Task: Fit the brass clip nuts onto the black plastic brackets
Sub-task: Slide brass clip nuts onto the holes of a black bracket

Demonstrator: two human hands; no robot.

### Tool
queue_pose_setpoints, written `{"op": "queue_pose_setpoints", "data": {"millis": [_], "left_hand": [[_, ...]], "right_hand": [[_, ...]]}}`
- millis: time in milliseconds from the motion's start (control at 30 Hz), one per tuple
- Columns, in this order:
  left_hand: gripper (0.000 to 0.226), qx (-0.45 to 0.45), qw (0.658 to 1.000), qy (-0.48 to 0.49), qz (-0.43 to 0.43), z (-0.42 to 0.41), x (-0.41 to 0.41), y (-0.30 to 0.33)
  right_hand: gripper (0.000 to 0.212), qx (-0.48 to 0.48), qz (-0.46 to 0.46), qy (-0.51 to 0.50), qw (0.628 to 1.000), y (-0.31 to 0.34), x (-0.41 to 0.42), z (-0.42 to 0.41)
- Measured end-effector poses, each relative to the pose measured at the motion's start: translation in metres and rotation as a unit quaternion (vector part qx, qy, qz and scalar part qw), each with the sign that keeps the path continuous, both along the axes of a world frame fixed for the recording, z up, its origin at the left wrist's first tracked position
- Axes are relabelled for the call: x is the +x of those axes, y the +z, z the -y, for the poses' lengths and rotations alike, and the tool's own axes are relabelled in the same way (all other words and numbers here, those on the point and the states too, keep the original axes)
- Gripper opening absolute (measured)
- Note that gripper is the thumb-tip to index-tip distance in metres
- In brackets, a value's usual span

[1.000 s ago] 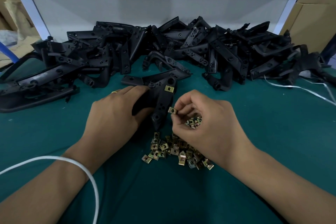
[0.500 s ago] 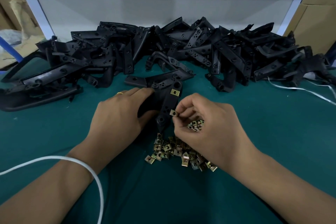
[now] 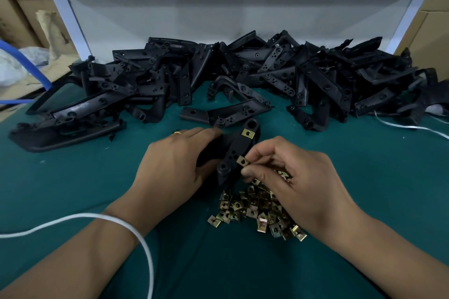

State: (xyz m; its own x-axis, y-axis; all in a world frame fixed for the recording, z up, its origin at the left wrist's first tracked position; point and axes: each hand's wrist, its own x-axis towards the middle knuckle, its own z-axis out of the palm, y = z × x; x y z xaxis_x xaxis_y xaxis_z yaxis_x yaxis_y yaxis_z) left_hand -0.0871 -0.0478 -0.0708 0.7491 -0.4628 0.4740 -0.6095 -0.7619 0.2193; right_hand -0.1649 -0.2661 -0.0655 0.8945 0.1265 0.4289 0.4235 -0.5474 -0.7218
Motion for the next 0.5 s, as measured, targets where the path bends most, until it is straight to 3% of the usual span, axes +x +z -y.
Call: {"op": "queue_pose_setpoints", "data": {"millis": [400,500], "left_hand": [[0.050,-0.001,1.000,-0.008,-0.011,-0.0002,0.0006,-0.0014],[0.051,0.011,1.000,-0.009,-0.006,0.0000,0.0013,-0.0021]], "right_hand": [[0.011,-0.001,0.053,-0.021,0.998,-0.0034,-0.0012,-0.0053],[0.010,-0.025,0.102,-0.027,0.994,-0.0043,0.0000,-0.0047]]}}
